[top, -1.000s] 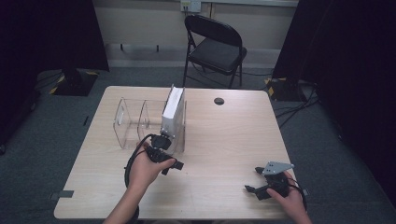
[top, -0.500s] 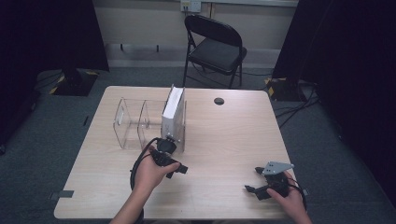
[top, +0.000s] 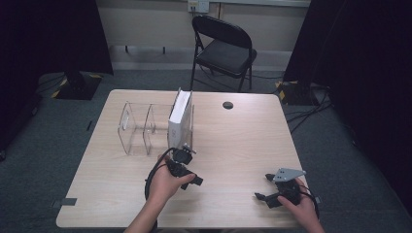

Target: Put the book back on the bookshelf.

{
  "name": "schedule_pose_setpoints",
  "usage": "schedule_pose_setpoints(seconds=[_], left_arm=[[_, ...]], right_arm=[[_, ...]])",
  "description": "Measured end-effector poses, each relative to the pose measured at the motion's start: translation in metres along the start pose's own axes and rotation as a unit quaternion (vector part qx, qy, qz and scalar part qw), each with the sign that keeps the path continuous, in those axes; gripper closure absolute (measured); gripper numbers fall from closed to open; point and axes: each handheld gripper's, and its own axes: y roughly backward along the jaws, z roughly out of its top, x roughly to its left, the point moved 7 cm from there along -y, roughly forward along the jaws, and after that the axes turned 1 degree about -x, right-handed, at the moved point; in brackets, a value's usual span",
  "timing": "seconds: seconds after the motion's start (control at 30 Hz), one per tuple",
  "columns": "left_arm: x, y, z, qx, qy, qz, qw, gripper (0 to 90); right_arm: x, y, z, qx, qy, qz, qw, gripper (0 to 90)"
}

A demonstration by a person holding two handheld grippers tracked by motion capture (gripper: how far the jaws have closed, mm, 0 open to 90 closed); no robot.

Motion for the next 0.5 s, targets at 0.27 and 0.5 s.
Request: schedule_pose_setpoints(seconds=[0.27,0.5], left_arm=[[-0.006,-0.013,-0.002,0.004,-0.001,-0.01,0.9999,25.0],[-0.009,-0.026,-0.009,0.013,-0.002,-0.015,0.9998,25.1]], right_arm=[[0.0,0.0,0.0,0.0,0.0,0.0,1.0,11.9],[0.0,0.0,0.0,0.0,0.0,0.0,1.0,11.9]])
